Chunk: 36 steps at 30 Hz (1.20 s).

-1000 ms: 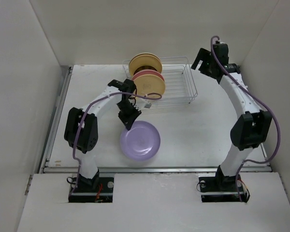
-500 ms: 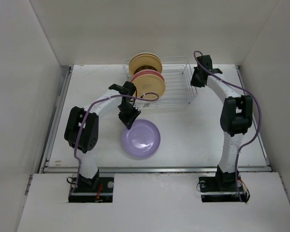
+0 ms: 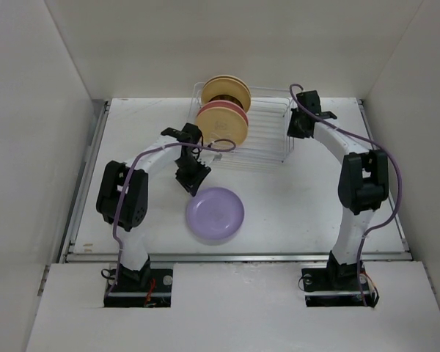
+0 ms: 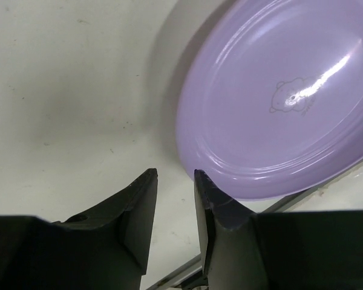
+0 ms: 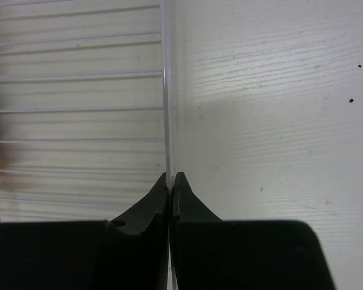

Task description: Unload the plates from the dish rack

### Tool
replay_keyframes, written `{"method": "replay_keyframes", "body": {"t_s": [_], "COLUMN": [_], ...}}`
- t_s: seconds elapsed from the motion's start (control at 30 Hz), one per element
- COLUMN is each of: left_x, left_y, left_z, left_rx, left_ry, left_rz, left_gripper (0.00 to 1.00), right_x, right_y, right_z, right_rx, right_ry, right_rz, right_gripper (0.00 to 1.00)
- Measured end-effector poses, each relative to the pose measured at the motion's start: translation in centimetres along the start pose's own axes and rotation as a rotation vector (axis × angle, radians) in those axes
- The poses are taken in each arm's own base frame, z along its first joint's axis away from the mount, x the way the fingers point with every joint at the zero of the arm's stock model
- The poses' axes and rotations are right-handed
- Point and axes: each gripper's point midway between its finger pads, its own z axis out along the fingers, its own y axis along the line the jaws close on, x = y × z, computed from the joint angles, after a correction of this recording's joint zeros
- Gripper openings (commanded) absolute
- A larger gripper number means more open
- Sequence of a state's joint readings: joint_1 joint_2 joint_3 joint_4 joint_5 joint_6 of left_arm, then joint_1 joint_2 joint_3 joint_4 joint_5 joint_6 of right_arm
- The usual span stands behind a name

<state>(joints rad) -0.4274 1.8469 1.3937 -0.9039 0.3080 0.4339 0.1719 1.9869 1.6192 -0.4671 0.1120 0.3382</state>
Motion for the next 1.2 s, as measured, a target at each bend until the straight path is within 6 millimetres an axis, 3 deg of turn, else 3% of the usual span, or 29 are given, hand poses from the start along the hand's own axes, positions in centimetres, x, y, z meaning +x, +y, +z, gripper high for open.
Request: {"method": "replay_keyframes", "body": {"t_s": [0.03, 0.07, 0.17, 0.3, 0.43, 0.53, 0.6, 0.7, 0.77, 0.87, 1.0, 1.07, 1.13, 1.2], "left_x": [0.0, 0.1, 0.2, 0.0, -2.0, -4.8, -6.9, -9.5, -11.5, -13.9, -13.9, -13.0, -12.2, -12.1], "left_y": [0.2, 0.4, 0.7, 1.0, 1.9, 3.5, 5.3, 8.1, 10.2, 12.8, 15.4, 16.3, 16.9, 16.8], "left_z": [0.0, -0.1, -0.2, -1.0, -4.7, -9.4, -13.2, -17.3, -18.6, -17.1, -10.8, -7.7, -5.8, -5.2], "left_rx": [-0.004, -0.006, -0.010, -0.014, -0.044, -0.089, -0.132, -0.193, -0.227, -0.242, -0.230, -0.228, -0.236, -0.224], "left_ry": [-0.001, -0.003, -0.002, -0.016, -0.125, -0.286, -0.411, -0.538, -0.583, -0.576, -0.441, -0.362, -0.309, -0.300], "left_rz": [-0.006, -0.011, -0.026, -0.042, -0.074, -0.136, -0.196, -0.270, -0.309, -0.356, -0.436, -0.470, -0.496, -0.513], "left_gripper": [0.28, 0.30, 0.30, 0.30, 0.37, 0.47, 0.48, 0.48, 0.48, 0.48, 0.47, 0.43, 0.36, 0.20], "right_x": [0.0, 0.0, -0.4, -1.9, -4.6, -6.9, -7.3, -6.5, -5.0, -2.7, -1.7, -2.0, -2.5, -2.8], "right_y": [0.0, -0.1, -0.7, -1.7, -1.7, -0.5, 0.9, 4.8, 8.3, 13.9, 19.5, 20.7, 21.1, 21.0], "right_z": [0.0, 0.0, -0.2, -1.5, -3.5, -5.0, -6.0, -7.2, -8.0, -9.3, -10.5, -10.0, -9.0, -7.7], "right_rx": [0.002, 0.003, 0.027, 0.058, 0.060, 0.021, -0.028, -0.145, -0.231, -0.357, -0.470, -0.484, -0.472, -0.441], "right_ry": [-0.001, -0.002, -0.012, -0.058, -0.118, -0.175, -0.191, -0.189, -0.177, -0.169, -0.193, -0.205, -0.214, -0.212], "right_rz": [-0.002, -0.003, -0.011, -0.041, -0.067, -0.082, -0.120, -0.233, -0.332, -0.468, -0.570, -0.586, -0.589, -0.584], "right_gripper": [0.07, 0.24, 0.48, 0.66, 0.67, 0.67, 0.67, 0.67, 0.66, 0.64, 0.60, 0.59, 0.54, 0.53]}}
